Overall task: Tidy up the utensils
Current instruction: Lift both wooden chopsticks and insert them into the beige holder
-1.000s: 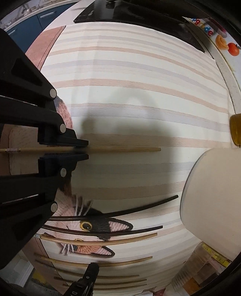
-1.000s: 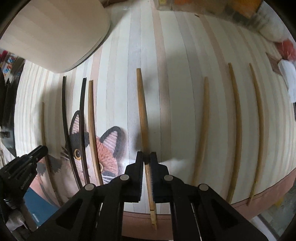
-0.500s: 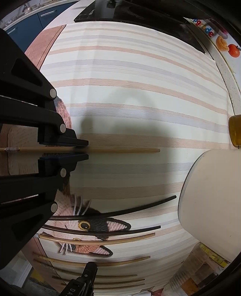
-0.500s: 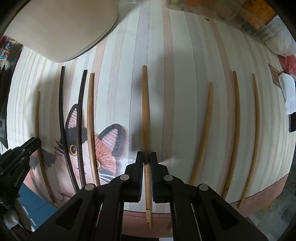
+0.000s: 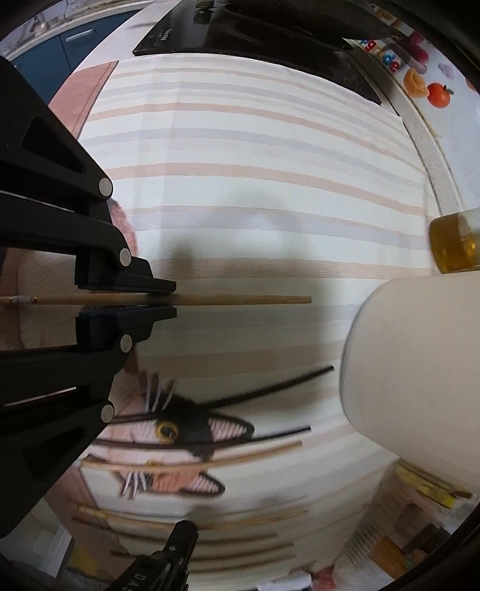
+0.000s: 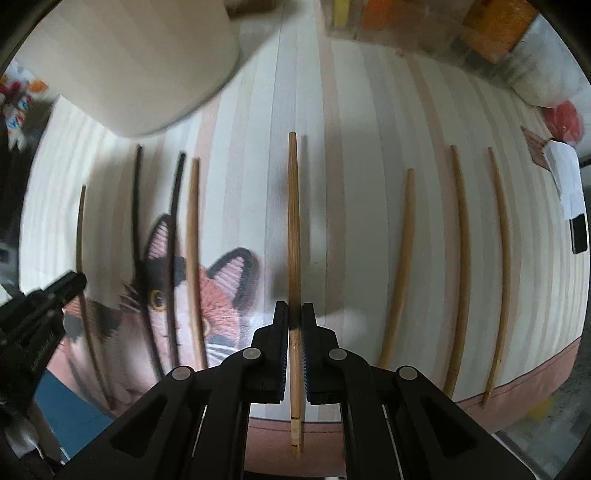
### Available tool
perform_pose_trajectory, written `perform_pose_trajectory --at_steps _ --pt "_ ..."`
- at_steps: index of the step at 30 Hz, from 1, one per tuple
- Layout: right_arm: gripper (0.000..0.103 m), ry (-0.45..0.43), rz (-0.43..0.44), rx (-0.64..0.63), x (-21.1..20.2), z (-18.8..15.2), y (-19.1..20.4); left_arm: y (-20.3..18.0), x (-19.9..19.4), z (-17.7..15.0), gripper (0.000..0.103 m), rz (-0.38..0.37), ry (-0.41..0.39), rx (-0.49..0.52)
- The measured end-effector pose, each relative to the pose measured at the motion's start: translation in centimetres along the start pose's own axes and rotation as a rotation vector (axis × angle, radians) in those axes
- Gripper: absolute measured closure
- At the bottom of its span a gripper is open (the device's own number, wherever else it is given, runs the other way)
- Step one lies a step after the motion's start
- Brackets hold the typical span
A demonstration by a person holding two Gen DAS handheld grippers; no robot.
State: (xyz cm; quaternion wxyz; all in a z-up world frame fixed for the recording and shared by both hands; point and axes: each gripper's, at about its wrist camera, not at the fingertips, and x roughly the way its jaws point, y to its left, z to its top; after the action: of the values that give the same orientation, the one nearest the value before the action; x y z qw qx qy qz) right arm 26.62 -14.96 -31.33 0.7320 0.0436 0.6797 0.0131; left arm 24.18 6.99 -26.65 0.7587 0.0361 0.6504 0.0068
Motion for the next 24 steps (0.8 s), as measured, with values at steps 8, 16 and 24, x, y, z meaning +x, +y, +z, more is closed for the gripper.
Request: perform_pose_trajectory --at_steps 8,16,24 --pt "0.096 -0.172 0.070 0.018 -5.7 -0.8 0.4 0.3 -7.2 0.4 0.099 -0.023 -0.153 -0.017" --pt "0.096 -0.398 0.194 0.027 -15.7 1.1 1.4 2.0 -17.4 2.5 0.099 -0.099 -0.387 -0.067" --pt "0.096 -0.657 0.296 0.004 -27.0 7.0 3.1 2.8 -29.3 7.0 0.099 -0.206 -0.640 -0.087"
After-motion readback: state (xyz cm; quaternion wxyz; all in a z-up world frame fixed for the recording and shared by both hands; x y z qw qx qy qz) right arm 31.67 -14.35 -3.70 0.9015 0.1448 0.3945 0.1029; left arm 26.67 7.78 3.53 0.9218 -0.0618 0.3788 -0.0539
